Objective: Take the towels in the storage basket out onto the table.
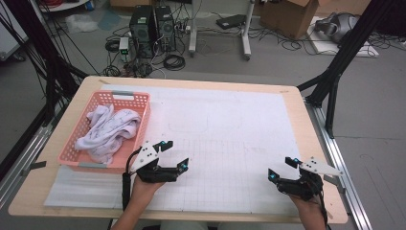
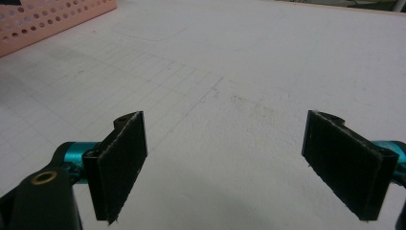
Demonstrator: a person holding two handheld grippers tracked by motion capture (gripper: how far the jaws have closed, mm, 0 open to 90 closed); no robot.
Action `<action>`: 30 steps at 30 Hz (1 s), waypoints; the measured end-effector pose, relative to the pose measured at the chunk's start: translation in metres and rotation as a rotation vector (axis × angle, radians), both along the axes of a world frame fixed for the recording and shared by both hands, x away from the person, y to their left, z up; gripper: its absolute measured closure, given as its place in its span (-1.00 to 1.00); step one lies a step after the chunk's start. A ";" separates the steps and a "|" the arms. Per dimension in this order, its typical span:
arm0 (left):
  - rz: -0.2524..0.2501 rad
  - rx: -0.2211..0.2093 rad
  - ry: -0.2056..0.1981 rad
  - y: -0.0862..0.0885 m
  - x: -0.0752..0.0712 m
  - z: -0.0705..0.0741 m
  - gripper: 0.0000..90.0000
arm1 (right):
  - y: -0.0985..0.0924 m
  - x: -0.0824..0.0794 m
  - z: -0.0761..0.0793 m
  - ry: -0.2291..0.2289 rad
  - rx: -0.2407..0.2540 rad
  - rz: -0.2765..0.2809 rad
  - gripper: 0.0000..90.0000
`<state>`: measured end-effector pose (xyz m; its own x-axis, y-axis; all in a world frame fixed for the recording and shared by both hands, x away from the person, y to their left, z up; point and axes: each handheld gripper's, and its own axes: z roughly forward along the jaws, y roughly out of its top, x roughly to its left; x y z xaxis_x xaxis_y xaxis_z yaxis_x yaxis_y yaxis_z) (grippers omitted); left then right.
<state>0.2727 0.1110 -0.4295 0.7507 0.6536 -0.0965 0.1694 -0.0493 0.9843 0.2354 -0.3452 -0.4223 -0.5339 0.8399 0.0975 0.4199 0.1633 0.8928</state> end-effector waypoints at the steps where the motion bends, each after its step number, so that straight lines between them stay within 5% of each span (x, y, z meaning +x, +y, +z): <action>1: 0.001 -0.001 0.001 0.001 0.001 0.000 -0.65 | 0.001 0.002 0.000 0.006 0.002 0.001 -0.68; 12: -0.006 -0.059 0.018 0.008 -0.005 0.004 -0.65 | 0.000 -0.002 0.003 0.024 0.031 -0.031 -0.68; 16: -0.012 -0.040 0.003 0.016 -0.019 0.010 -0.64 | -0.001 -0.001 0.009 0.002 0.106 -0.062 -0.68; 21: -0.019 -0.028 0.004 0.020 -0.026 0.015 -0.64 | 0.003 0.000 0.009 -0.022 0.091 -0.045 -0.68; 30: -0.025 -0.049 -0.023 0.049 -0.022 0.058 -0.64 | 0.002 0.001 0.010 -0.033 0.087 -0.006 -0.68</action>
<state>0.2510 0.1597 -0.3710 0.7690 0.6296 -0.1105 0.1462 -0.0050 0.9892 0.2367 -0.3437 -0.4120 -0.5332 0.8320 0.1530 0.3908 0.0818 0.9168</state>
